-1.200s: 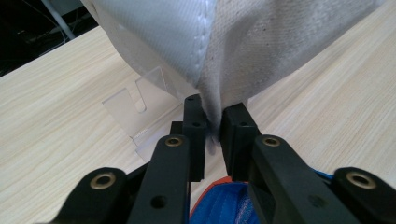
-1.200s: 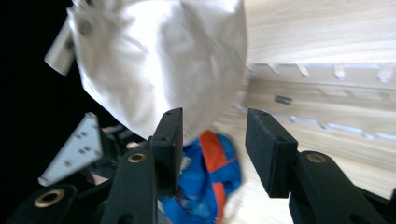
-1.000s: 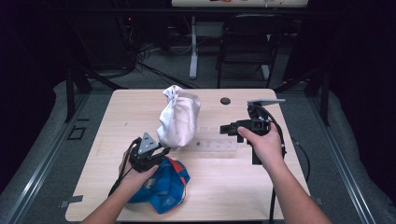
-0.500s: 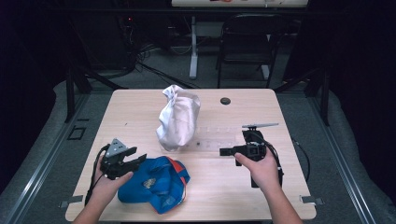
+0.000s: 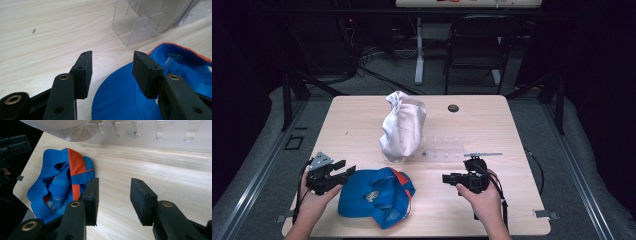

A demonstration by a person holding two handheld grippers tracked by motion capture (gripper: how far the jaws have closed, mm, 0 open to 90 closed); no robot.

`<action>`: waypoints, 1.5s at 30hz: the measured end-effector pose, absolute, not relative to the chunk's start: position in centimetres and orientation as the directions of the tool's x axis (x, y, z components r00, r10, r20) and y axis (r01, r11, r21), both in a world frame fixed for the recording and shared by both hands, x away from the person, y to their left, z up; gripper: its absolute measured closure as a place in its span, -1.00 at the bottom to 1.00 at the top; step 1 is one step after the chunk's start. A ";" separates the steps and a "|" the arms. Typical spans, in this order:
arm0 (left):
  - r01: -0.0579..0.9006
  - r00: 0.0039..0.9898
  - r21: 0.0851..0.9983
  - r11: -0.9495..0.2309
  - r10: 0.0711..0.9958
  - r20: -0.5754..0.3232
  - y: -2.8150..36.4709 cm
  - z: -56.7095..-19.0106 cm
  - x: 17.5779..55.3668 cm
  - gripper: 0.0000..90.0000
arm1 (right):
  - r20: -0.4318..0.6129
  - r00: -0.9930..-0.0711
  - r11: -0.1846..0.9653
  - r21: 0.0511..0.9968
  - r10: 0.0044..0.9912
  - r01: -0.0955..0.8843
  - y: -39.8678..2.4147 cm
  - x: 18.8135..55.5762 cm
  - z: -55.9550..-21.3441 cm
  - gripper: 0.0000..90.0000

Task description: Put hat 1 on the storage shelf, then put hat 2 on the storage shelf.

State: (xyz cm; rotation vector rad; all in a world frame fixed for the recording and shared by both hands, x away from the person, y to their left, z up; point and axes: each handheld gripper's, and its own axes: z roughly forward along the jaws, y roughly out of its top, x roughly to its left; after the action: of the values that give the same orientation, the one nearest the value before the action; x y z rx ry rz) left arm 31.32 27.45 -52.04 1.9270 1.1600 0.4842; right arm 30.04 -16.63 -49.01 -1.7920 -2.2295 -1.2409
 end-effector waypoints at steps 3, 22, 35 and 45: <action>0.546 0.499 0.800 -0.250 0.864 -0.071 27.5 -52.2 31.2 0.15 | 0.501 -0.344 0.003 0.563 0.794 0.826 -16.6 29.6 -49.0 0.34; 0.573 0.467 0.781 -0.249 0.882 -0.062 28.8 -53.0 29.4 0.16 | 0.589 -0.418 0.138 0.460 0.691 0.877 -12.0 30.0 -53.1 0.23; 0.587 0.437 0.778 -0.226 0.897 -0.068 29.7 -53.3 28.7 0.15 | 0.643 -0.443 0.209 0.409 0.625 0.888 -9.0 30.4 -56.1 0.26; 0.586 0.441 0.774 -0.242 0.896 -0.054 29.5 -53.5 28.6 0.16 | 0.698 -0.401 0.198 0.356 0.594 0.913 -8.5 30.5 -57.3 0.30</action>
State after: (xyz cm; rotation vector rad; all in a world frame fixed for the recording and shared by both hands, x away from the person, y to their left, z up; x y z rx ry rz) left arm 28.59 29.50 -53.46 1.9451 1.2451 0.5260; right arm 30.54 -8.48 -57.28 -1.4062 -2.0722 -1.0596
